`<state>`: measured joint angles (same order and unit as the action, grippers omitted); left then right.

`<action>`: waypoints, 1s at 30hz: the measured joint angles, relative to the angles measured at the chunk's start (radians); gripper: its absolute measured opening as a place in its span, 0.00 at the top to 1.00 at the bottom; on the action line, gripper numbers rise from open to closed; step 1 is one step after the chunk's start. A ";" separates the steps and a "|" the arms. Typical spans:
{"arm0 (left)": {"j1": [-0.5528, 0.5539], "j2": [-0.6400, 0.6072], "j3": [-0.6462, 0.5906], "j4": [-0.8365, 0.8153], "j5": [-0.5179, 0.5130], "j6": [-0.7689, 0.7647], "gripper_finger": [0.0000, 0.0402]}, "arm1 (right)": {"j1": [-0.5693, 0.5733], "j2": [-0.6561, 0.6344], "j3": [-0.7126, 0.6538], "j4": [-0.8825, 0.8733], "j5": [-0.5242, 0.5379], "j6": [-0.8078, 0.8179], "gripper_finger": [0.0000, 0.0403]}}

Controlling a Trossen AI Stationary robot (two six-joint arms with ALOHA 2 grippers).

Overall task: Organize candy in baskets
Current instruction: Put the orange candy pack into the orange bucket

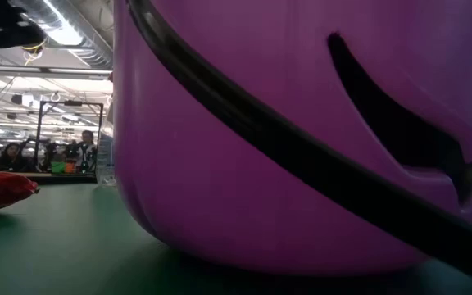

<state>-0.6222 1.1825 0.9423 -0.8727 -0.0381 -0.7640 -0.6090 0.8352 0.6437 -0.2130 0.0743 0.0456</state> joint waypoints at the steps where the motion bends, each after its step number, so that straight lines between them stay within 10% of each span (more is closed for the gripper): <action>1: -0.031 0.024 -0.003 0.006 0.001 -0.033 0.60 | 0.000 0.000 0.000 0.000 -0.007 0.000 0.48; 20: -0.279 0.327 -0.006 0.076 0.080 -0.304 0.60 | 0.000 0.000 0.000 -0.004 -0.069 0.002 0.48; 30: -0.321 0.420 -0.006 0.100 0.056 -0.327 0.43 | 0.000 0.000 0.000 -0.032 -0.076 0.002 0.48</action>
<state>-0.9435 1.6027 0.9360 -0.7731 0.0180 -1.0910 -0.6090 0.8352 0.6437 -0.2446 -0.0013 0.0471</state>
